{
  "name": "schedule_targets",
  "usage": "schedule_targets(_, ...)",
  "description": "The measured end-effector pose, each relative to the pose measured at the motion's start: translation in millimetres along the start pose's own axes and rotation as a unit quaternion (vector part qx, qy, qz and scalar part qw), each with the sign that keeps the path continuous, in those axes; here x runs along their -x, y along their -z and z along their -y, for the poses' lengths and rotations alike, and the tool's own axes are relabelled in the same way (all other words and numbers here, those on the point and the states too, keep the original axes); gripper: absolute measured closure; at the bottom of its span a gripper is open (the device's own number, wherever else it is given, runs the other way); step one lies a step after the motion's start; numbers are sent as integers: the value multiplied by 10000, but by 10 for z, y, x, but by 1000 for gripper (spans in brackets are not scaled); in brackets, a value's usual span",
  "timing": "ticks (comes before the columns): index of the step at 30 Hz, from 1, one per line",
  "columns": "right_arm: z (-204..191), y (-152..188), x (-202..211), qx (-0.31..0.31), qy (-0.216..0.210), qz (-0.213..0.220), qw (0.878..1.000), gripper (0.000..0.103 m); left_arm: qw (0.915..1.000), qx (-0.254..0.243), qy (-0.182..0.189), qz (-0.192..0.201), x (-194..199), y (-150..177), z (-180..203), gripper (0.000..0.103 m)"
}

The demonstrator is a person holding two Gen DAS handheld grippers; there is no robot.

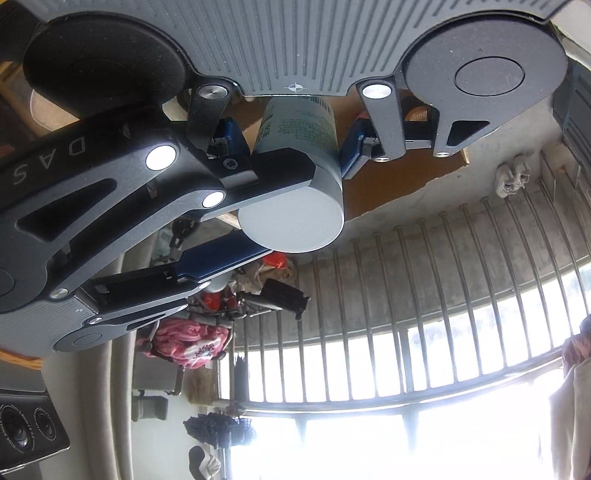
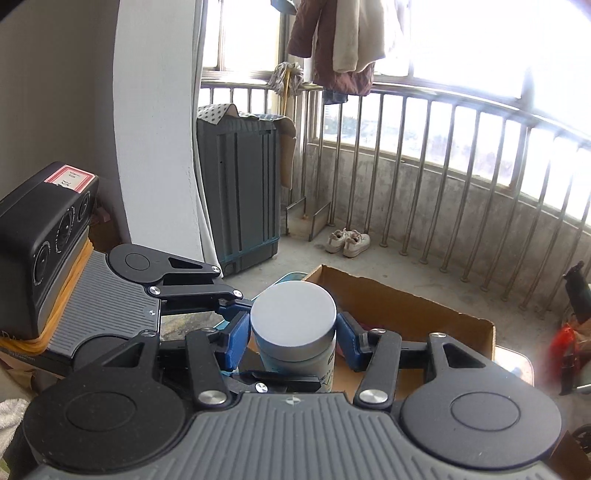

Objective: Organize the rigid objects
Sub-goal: 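Carry the white bottle into the box and lower it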

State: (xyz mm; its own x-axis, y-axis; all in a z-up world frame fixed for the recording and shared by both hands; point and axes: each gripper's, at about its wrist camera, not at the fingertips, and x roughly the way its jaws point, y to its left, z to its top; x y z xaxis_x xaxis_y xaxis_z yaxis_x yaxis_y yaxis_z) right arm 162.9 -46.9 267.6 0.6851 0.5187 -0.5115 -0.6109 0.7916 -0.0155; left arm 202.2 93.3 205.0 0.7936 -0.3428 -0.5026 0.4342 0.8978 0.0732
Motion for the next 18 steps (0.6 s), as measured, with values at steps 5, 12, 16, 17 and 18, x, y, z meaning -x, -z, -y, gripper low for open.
schedule_targets(5, 534, -190, -467, -494, 195, -74, 9986, 48, 9993, -106, 233, -266, -704, -181, -277, 50)
schedule_targets(12, 1126, -61, -1373, -1107, 348, -552, 9917, 48, 9949, -441, 327, -840, -1643, -78, -517, 51)
schedule_targets(16, 1359, 90, -1680, -1316, 310, -581, 9891, 48, 9918, -662, 276, -1054, -1926, -17, -574, 51)
schedule_targets(17, 1416, 112, -1747, -1410, 278, -621, 9877, 48, 9918, -614, 309, -1081, -1974, -10, -602, 51)
schedule_targets(18, 1456, 121, -1811, -1462, 294, -645, 9867, 48, 9922, -551, 334, -1069, -2011, -4, -640, 51)
